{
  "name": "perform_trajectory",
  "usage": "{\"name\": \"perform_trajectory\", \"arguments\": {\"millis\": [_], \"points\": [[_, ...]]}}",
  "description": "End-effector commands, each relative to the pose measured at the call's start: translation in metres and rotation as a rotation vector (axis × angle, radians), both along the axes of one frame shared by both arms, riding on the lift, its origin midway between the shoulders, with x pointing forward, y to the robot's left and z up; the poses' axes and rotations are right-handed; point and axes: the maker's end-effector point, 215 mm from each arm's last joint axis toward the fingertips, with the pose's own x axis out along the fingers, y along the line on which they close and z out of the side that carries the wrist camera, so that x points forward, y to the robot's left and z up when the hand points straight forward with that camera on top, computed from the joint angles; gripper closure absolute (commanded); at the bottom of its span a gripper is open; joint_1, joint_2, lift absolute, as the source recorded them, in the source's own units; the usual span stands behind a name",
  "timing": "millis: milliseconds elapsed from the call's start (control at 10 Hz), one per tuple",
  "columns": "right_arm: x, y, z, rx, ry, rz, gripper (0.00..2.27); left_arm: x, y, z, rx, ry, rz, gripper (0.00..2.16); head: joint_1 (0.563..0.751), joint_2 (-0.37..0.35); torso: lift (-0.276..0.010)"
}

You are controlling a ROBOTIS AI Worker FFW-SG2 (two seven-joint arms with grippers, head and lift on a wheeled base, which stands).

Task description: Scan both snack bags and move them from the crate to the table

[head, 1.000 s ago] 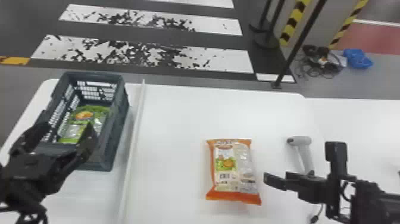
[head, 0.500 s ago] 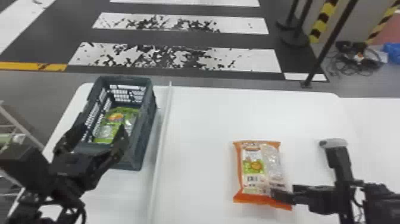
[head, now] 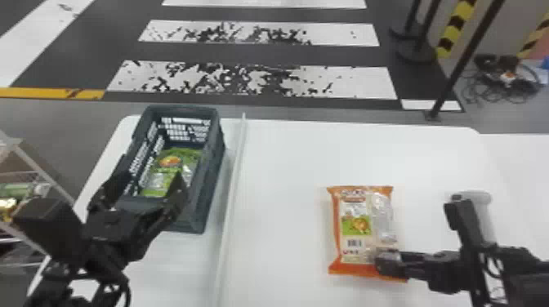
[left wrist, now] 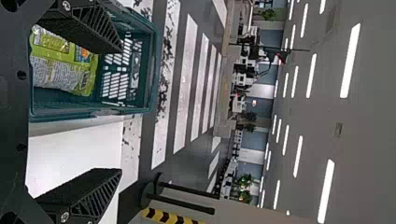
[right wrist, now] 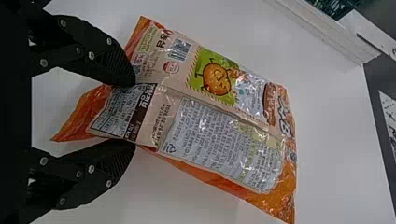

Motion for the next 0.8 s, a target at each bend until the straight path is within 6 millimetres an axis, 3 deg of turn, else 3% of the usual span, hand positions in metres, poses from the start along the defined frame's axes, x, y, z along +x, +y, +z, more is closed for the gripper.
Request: {"name": "perform_trajectory", "arguments": {"millis": [0,200,400,600,700], "points": [[0.006,-0.003,0.007,0.026,-0.029,0.005,2.26,0.0,0.0,0.0,0.0,0.0,0.0,0.09,0.695,0.033,-0.037],[0.013,-0.007,0.023,0.099,-0.067,-0.011,2.26,0.0,-0.001,0.001,-0.001,-0.002,-0.001,0.09,0.695,0.03,-0.037],[0.024,-0.026,0.048,0.172,-0.114,-0.083,2.26,-0.001,0.0,0.002,0.0,-0.002,0.0,0.09,0.695,0.02,-0.037],[0.048,-0.077,0.093,0.243,-0.222,-0.234,2.26,-0.001,0.001,0.001,0.001,0.0,0.001,0.09,0.695,-0.021,-0.037],[0.061,-0.124,0.115,0.226,-0.286,-0.345,2.26,-0.001,0.001,0.001,0.001,0.0,0.003,0.09,0.695,-0.041,-0.037]]}}
